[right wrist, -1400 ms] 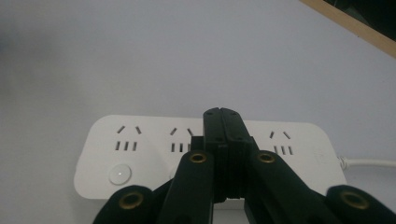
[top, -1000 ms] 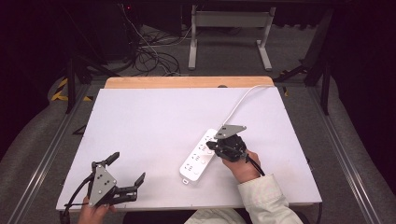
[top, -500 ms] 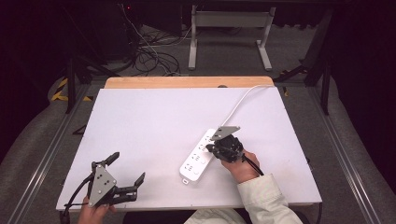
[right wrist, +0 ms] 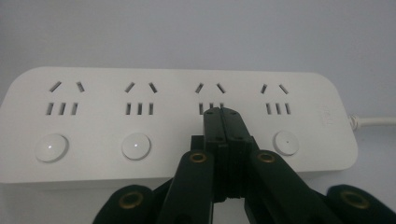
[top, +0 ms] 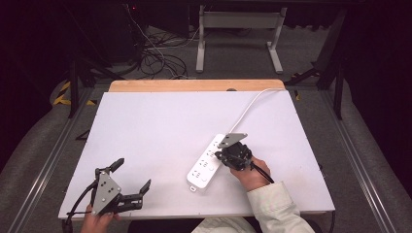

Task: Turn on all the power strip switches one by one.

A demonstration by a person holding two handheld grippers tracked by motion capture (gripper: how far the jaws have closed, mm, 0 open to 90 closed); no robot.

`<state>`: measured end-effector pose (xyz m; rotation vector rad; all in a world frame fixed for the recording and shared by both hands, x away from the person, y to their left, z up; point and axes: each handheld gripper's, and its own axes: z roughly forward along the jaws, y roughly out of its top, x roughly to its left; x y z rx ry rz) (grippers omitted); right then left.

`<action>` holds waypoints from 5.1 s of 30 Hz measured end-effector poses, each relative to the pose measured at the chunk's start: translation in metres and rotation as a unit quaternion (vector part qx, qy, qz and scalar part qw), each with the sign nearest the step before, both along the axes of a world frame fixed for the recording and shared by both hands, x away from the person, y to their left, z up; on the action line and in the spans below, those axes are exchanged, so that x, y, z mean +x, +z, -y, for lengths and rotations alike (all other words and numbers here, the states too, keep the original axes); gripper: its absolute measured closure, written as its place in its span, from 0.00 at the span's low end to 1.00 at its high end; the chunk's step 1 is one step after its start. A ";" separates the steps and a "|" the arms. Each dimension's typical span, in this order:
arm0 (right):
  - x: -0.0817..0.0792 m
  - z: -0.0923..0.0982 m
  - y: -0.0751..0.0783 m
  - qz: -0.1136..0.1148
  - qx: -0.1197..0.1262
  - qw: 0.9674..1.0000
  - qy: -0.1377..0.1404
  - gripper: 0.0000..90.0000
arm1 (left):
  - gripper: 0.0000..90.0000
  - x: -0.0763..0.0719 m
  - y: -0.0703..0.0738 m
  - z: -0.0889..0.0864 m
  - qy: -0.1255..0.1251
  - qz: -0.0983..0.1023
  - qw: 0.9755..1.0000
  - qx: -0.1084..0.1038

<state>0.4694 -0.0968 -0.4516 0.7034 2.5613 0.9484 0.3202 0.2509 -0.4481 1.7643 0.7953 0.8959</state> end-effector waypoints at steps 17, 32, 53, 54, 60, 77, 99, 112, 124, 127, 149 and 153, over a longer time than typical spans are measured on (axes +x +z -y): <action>0.000 0.003 -0.005 -0.005 0.017 1.000 -0.003 1.00 | 0.03 0.000 0.000 0.000 -0.001 0.000 1.000 0.005; -0.002 0.002 -0.004 0.007 0.013 1.000 0.001 1.00 | 0.03 -0.001 0.000 0.000 -0.001 -0.002 1.000 0.001; -0.010 0.012 0.025 0.042 0.083 0.996 0.011 1.00 | 0.02 0.000 0.000 0.000 0.000 0.000 1.000 0.003; -0.009 0.012 0.025 0.043 0.084 0.995 0.010 1.00 | 0.02 0.000 0.000 0.000 0.000 -0.002 1.000 0.002; 0.000 0.018 0.024 0.042 0.083 0.996 -0.014 1.00 | 0.03 0.000 0.000 0.000 0.000 -0.004 1.000 0.000; 0.029 0.021 0.001 0.004 0.041 0.998 -0.053 1.00 | 0.02 0.000 0.000 -0.001 0.000 -0.002 1.000 0.002; 0.029 0.020 -0.005 -0.005 0.034 0.998 -0.050 1.00 | 0.02 0.000 0.000 0.000 -0.001 -0.001 1.000 0.000; 0.029 0.022 -0.008 -0.009 0.041 0.998 -0.055 1.00 | 0.02 0.000 0.000 0.001 -0.002 -0.003 1.000 0.002; 0.009 0.036 0.024 0.049 0.113 0.992 -0.019 0.96 | 0.02 0.001 0.000 0.000 0.001 -0.006 1.000 -0.004; 0.005 0.039 0.027 0.054 0.119 0.991 -0.023 0.86 | 0.02 0.001 0.000 0.000 0.001 -0.004 1.000 -0.005; -0.048 0.120 0.040 0.124 0.196 0.971 -0.052 0.10 | 0.02 0.001 0.001 0.000 0.001 -0.003 1.000 -0.004; -0.050 0.132 0.029 0.106 0.193 0.973 -0.063 0.05 | 0.02 0.002 0.001 0.000 0.002 -0.003 1.000 -0.006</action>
